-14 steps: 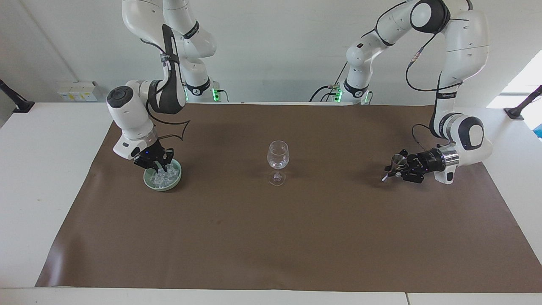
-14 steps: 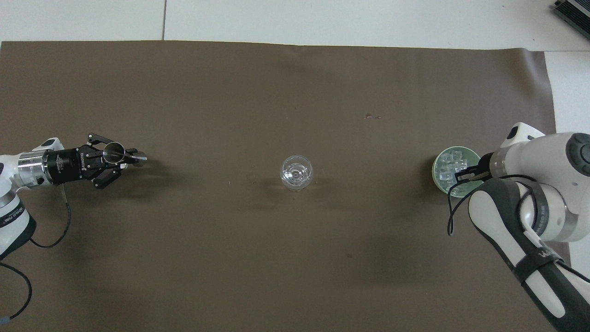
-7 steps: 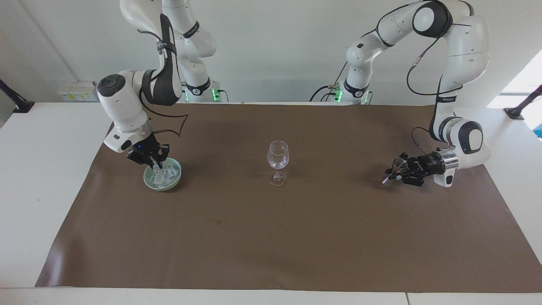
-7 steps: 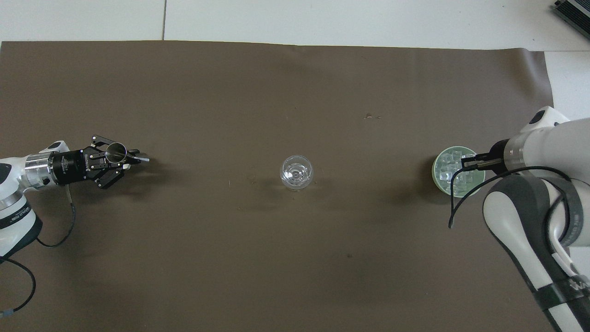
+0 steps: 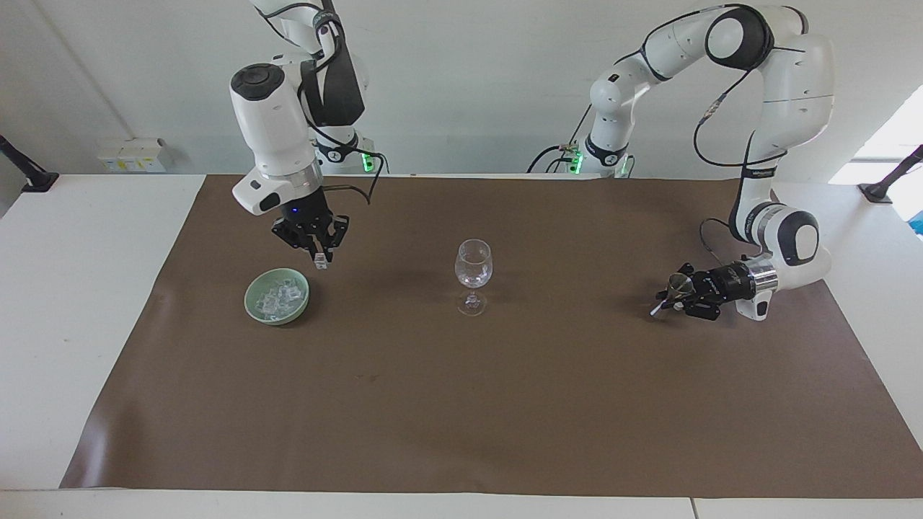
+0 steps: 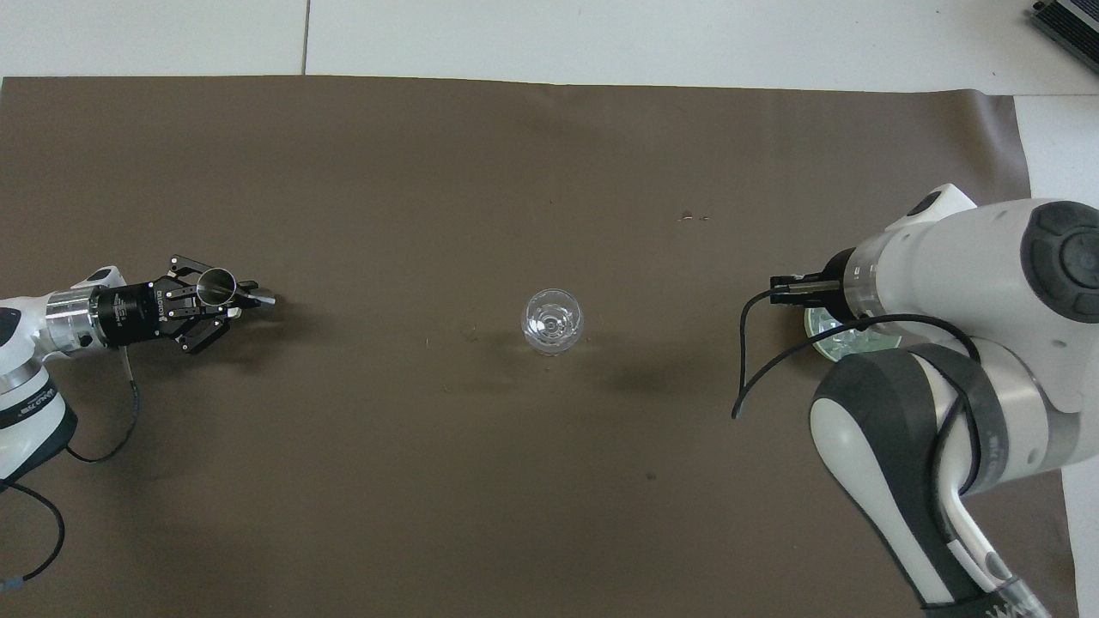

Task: Pour wine and add ice with both arms
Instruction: 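Grasp the green ice cup with the right gripper and lift it, then carry the green ice cup with the right gripper over the clear glass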

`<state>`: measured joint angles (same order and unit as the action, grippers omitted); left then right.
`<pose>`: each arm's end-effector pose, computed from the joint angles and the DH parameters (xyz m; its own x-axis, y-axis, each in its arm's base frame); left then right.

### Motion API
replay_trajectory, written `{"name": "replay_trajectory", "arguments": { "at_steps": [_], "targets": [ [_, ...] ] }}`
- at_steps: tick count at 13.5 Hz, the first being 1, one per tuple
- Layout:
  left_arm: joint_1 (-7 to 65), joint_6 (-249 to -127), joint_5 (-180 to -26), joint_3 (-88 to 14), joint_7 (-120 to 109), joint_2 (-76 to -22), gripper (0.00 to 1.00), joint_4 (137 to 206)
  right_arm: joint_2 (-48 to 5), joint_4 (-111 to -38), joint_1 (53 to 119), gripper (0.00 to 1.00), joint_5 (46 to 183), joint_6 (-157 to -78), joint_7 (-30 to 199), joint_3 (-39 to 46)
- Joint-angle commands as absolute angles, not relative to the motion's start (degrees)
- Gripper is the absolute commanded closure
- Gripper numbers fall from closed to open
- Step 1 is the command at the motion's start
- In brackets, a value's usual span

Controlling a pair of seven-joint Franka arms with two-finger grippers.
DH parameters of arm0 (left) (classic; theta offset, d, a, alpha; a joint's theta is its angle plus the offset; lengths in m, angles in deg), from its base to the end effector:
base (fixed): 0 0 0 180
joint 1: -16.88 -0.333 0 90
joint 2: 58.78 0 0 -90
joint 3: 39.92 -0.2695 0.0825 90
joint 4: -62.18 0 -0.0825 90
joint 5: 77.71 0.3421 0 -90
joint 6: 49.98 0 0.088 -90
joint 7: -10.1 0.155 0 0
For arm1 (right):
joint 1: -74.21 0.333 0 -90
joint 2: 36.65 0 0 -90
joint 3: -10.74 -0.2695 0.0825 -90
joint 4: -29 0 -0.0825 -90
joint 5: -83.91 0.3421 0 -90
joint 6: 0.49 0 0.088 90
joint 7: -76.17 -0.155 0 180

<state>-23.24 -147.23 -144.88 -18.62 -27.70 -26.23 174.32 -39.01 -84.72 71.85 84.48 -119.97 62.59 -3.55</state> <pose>0.5242 0.0400 0.2095 -0.0024 0.1490 -0.9888 0.9894 0.1438 0.0193 0.5173 0.1110 0.4162 0.9901 -0.0345 0.1363 -0.0304 -0.9990 -0.0320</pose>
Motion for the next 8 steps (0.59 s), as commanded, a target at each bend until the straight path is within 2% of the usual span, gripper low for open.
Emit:
{"name": "replay_trajectory", "arguments": {
  "at_steps": [1, 4, 8],
  "targets": [
    [-23.9, -148.8, -143.5, -18.1, -28.5, -25.9, 1.0, 174.8, -38.1, -83.0, 71.4, 1.0, 84.7, -120.8, 54.8, -7.4],
    [-23.8, -149.4, -143.0, -18.1, -28.6, -26.0, 1.0, 175.1, -37.8, -83.0, 72.3, 1.0, 90.7, -125.5, 49.1, -9.5],
    [-23.6, -150.0, -142.5, -18.2, -28.6, -26.0, 1.0, 175.1, -37.5, -83.0, 78.6, 1.0, 92.8, -130.3, 38.1, -9.4]
  ]
}}
